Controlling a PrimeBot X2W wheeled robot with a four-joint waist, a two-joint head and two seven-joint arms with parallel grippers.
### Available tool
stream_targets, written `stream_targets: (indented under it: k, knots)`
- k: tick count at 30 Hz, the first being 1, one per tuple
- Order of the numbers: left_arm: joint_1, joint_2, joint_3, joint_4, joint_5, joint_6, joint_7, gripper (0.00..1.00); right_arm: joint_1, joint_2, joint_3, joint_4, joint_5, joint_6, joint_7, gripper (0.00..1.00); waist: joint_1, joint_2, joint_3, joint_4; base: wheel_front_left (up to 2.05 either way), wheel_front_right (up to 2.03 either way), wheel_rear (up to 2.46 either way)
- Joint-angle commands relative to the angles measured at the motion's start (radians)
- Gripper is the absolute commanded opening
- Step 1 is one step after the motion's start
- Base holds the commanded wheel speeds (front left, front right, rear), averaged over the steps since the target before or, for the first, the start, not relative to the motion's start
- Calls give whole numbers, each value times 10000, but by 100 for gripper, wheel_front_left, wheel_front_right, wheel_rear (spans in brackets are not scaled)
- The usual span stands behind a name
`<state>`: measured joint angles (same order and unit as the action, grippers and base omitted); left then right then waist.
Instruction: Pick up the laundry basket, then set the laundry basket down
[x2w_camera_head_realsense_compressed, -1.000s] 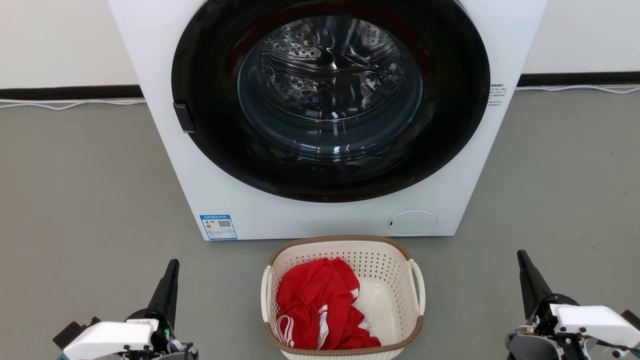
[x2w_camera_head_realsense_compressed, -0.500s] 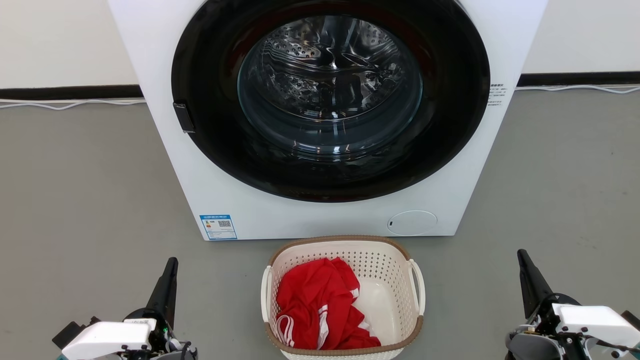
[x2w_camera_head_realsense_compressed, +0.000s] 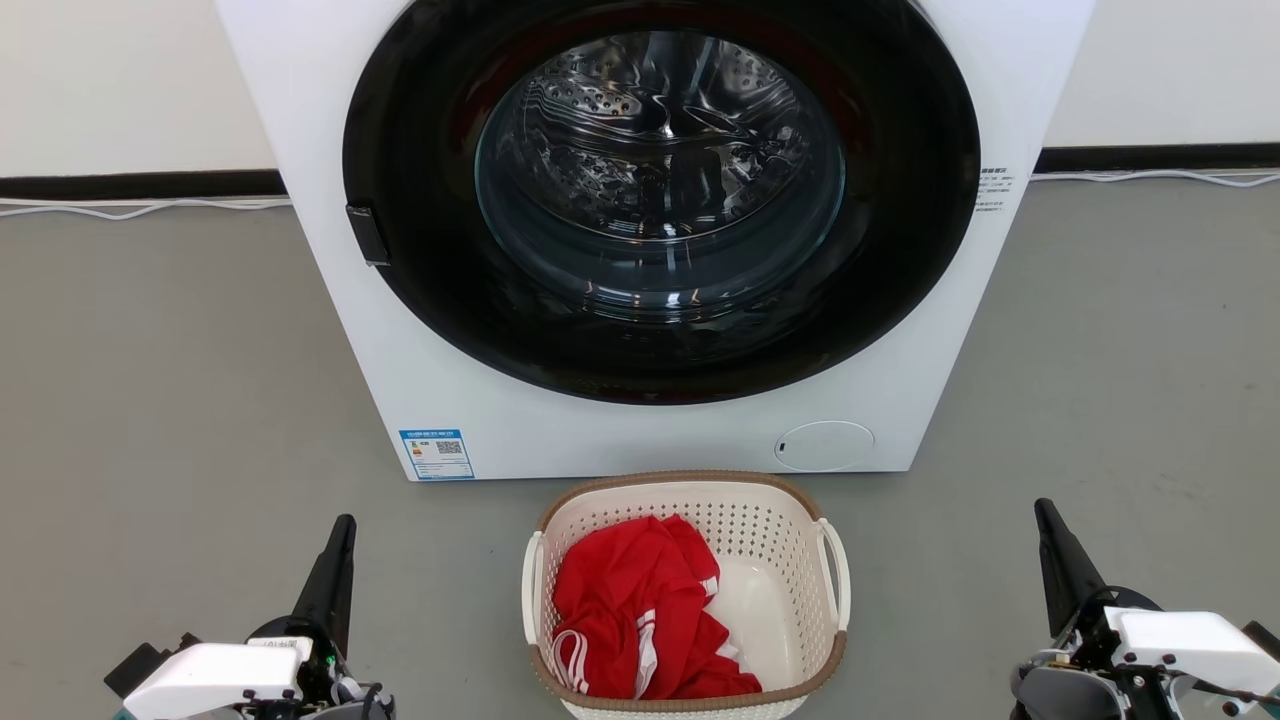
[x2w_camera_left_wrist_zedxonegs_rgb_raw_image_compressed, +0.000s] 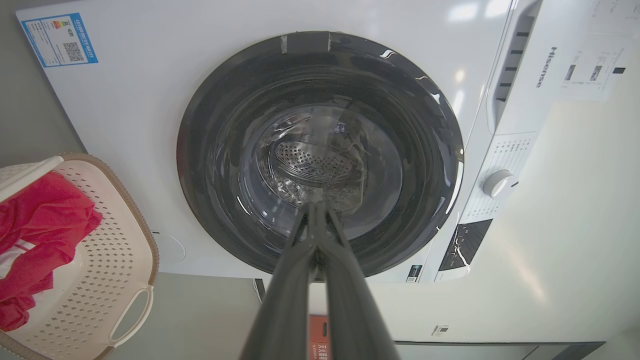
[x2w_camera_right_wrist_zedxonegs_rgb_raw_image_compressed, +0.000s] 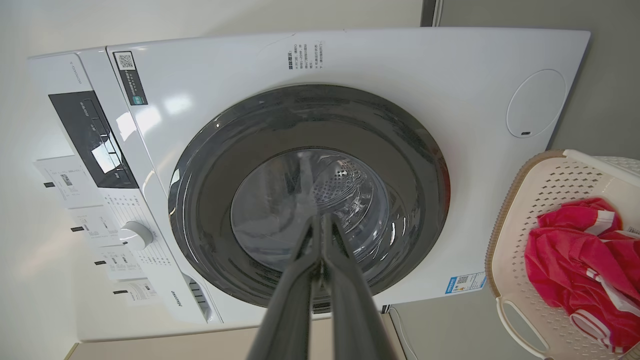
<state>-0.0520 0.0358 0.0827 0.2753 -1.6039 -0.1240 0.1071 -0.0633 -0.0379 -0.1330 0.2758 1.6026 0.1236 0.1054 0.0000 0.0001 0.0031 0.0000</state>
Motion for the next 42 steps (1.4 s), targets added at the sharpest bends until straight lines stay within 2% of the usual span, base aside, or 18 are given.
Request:
stream_targets:
  k: [1,42]
  knots:
    - [-561,144,309,-299,-48,-67,60,0,-446,-123,196,-311,64,71,76,0,0,-1,0,0,0,0,0]
    - [-560,144,309,-300,-49,-67,60,0,-446,-123,196,-311,64,71,75,0,0,-1,0,0,0,0,0]
